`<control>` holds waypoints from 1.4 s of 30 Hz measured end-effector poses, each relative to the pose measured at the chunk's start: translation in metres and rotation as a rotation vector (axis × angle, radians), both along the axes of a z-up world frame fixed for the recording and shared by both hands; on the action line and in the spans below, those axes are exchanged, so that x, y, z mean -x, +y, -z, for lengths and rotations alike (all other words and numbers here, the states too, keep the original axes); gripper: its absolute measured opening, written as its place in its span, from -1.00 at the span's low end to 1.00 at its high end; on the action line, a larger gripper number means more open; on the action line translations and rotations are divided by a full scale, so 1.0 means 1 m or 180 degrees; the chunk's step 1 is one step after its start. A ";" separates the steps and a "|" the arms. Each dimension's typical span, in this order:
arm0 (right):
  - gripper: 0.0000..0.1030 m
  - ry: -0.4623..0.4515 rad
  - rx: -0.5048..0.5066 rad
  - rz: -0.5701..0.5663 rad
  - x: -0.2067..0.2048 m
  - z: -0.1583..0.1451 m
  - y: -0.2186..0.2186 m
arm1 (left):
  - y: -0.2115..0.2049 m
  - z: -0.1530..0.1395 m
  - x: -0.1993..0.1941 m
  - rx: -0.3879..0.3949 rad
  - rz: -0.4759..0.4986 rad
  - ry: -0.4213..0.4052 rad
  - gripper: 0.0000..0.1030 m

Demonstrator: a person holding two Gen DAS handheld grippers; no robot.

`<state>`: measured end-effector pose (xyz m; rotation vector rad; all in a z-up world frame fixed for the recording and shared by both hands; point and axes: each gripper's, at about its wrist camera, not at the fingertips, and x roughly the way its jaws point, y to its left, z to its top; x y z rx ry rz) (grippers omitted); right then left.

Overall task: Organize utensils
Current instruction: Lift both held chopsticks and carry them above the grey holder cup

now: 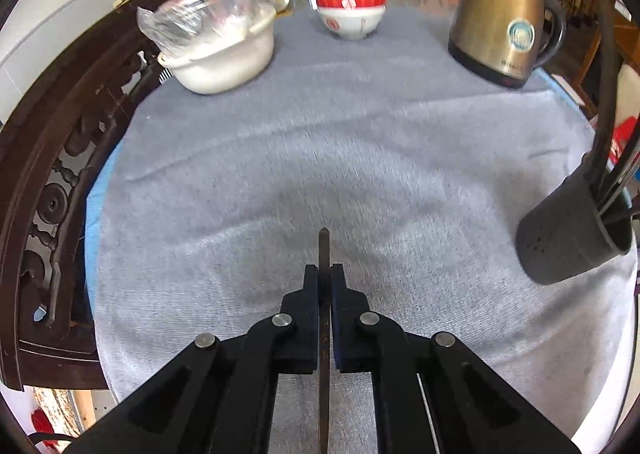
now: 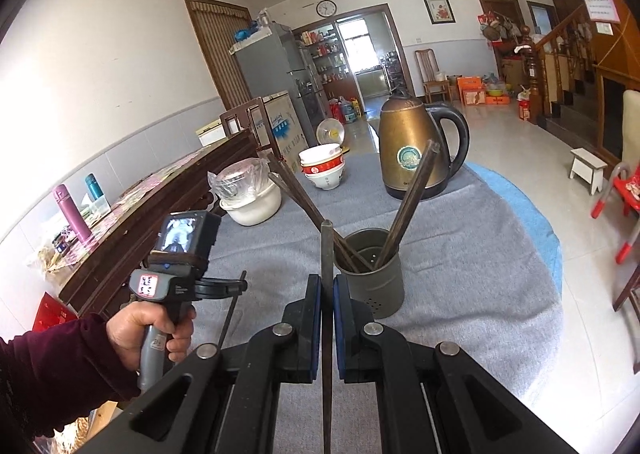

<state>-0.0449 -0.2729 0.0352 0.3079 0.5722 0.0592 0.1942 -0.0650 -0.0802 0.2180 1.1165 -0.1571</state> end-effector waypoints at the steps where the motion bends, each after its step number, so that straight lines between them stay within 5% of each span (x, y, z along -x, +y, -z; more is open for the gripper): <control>1: -0.88 -0.0008 0.0008 0.0001 0.000 -0.001 0.001 | 0.001 -0.004 0.001 0.0001 -0.0006 -0.0029 -0.89; 35: -0.88 -0.0376 -0.0042 0.0205 0.032 -0.022 -0.021 | 0.007 -0.108 0.030 0.0453 -0.0183 -0.0876 -0.89; 42: -0.88 -0.0451 -0.0295 0.0391 0.033 -0.025 -0.049 | 0.024 -0.120 0.052 0.0564 -0.0109 -0.1025 -0.89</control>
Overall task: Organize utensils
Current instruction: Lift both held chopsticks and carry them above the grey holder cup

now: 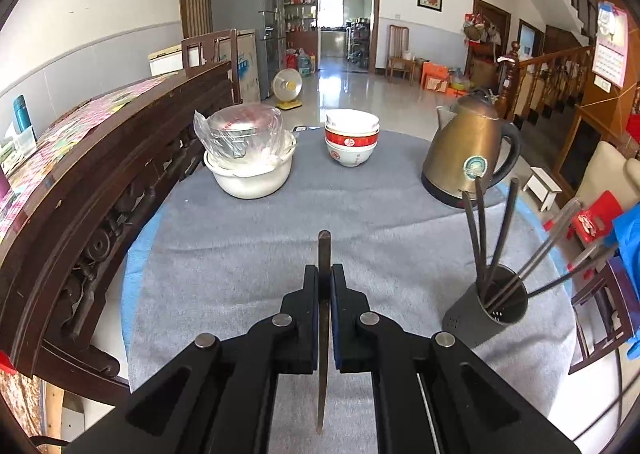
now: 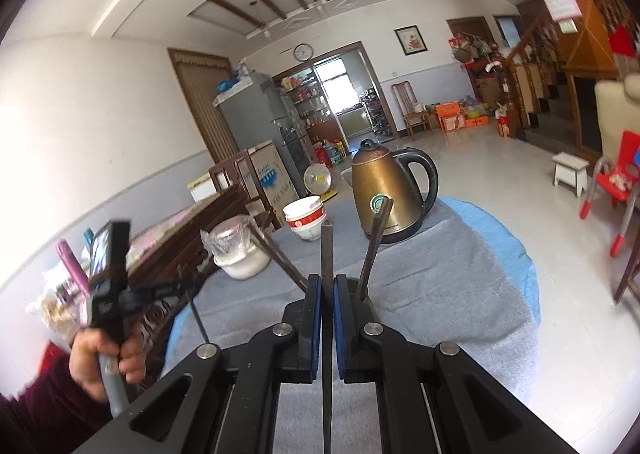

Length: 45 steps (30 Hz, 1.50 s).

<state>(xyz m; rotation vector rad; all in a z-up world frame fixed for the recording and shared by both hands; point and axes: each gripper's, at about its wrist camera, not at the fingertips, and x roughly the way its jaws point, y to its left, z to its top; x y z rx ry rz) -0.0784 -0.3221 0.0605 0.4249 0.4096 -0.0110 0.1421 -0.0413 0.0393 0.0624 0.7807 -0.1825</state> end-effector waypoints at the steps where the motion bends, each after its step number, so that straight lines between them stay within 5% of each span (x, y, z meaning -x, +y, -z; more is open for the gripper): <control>1: -0.88 -0.0009 -0.0073 0.0004 -0.002 0.000 -0.004 | 0.003 -0.001 0.004 -0.0009 0.0001 -0.0013 -0.89; 21: -0.88 0.0009 -0.0237 -0.0198 -0.063 0.000 0.015 | 0.018 -0.026 0.022 0.0405 0.0325 -0.0194 -0.89; 45: -0.88 -0.0140 -0.0085 -0.0169 -0.076 -0.030 0.021 | -0.015 -0.050 0.035 0.0235 0.0462 -0.0485 -0.89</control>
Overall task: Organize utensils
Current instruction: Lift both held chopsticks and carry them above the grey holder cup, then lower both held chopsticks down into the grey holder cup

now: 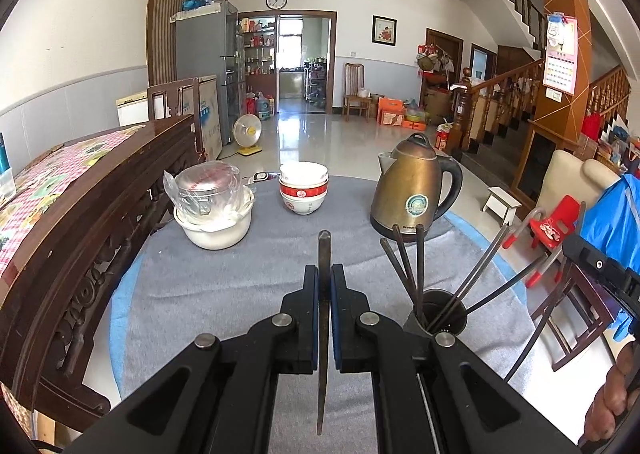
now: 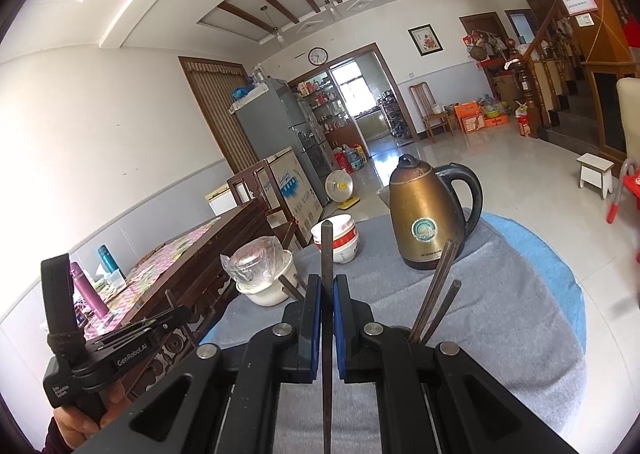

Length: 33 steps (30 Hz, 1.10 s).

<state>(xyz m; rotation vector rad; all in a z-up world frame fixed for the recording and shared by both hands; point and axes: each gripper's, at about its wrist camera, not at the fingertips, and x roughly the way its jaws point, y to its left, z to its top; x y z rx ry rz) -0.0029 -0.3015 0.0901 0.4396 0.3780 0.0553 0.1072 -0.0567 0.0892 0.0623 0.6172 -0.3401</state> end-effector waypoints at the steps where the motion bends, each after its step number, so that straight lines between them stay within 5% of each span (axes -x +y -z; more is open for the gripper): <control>1: -0.88 -0.0009 0.0003 0.0006 0.000 -0.001 -0.001 | -0.001 -0.001 0.000 -0.0004 0.0001 -0.0013 -0.89; 18: -0.88 -0.0220 -0.0011 0.0219 -0.003 -0.024 -0.019 | -0.020 -0.021 0.002 0.0049 0.0139 -0.0156 -0.89; 33: -0.88 -0.0470 0.0153 0.0712 0.005 -0.038 -0.026 | -0.031 -0.066 0.006 0.0540 0.0475 -0.0292 -0.89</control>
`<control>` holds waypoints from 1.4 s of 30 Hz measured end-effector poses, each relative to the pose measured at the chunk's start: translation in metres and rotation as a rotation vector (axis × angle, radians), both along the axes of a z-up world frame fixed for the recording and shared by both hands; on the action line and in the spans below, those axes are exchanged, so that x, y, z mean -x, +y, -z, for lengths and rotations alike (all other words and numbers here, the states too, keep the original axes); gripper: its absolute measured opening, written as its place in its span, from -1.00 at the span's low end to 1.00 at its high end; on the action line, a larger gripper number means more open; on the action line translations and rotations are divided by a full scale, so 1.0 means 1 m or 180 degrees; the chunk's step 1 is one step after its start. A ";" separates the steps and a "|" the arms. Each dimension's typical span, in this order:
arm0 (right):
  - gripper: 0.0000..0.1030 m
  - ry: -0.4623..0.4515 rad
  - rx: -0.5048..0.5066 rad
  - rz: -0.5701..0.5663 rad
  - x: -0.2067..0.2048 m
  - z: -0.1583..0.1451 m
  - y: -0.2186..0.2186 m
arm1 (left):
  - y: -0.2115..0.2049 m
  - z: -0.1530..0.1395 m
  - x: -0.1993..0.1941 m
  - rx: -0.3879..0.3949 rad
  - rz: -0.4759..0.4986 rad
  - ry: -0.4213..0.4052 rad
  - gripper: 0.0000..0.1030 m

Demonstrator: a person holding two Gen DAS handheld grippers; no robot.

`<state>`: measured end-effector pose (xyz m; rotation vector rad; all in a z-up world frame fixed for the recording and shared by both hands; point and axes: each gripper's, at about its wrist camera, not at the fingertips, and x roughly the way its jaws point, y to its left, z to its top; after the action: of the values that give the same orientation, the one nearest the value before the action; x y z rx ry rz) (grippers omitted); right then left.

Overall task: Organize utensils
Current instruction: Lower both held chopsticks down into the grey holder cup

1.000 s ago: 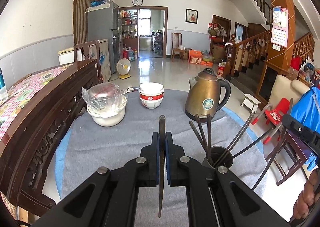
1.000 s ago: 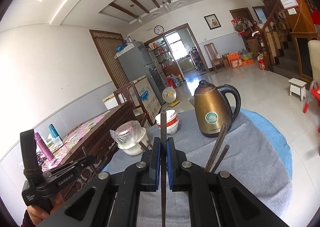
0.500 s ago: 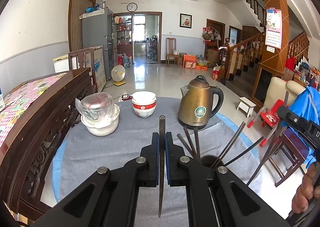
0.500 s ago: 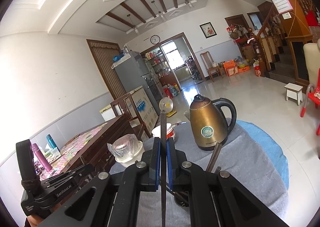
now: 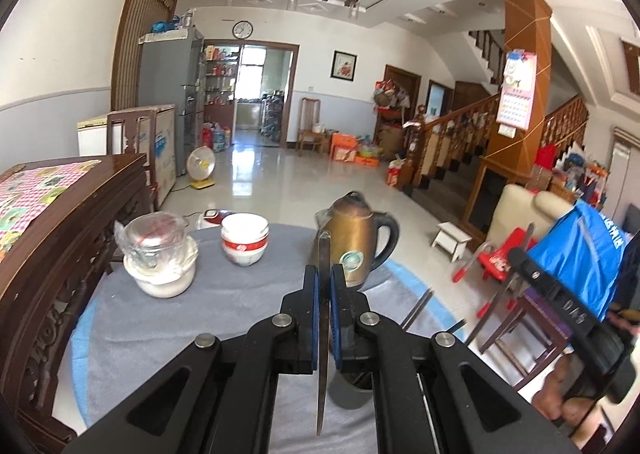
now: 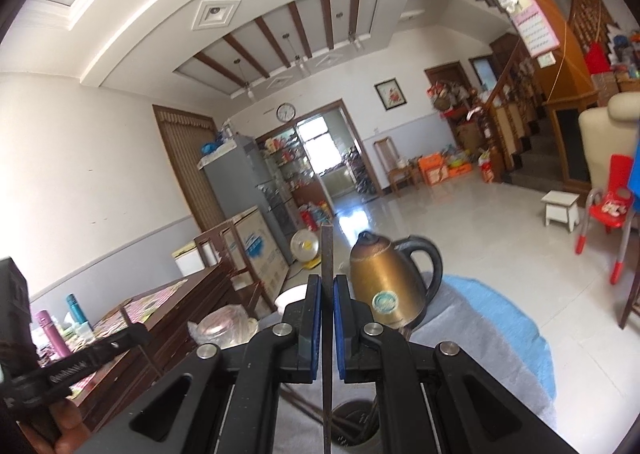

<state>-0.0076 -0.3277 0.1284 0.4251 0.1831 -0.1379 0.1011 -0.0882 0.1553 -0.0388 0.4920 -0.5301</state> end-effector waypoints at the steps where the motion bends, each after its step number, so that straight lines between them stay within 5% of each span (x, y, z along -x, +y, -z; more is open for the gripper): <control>1: -0.88 -0.0024 0.0014 0.0029 0.000 -0.001 0.000 | -0.001 -0.003 0.000 0.0022 0.0013 -0.0020 -0.89; 13: -0.88 -0.0166 0.0170 0.0385 -0.013 0.003 0.002 | -0.031 -0.010 -0.011 0.0434 -0.0071 -0.0365 -0.89; 18: -0.88 -0.0138 0.0201 0.0521 -0.028 0.015 0.000 | -0.040 0.009 -0.032 0.0512 -0.0201 -0.0204 -0.89; 28: -0.87 0.0103 0.0157 0.0466 -0.054 0.048 -0.005 | -0.060 0.051 -0.050 0.0328 -0.0276 0.0018 -0.89; 42: -0.87 0.0207 0.0142 0.0315 -0.049 0.061 -0.007 | -0.079 0.072 -0.038 0.0146 -0.0110 0.0070 -0.89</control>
<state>0.0411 -0.3343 0.0674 0.3854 0.2228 -0.2528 0.1391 -0.1668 0.0835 -0.0970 0.4999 -0.5076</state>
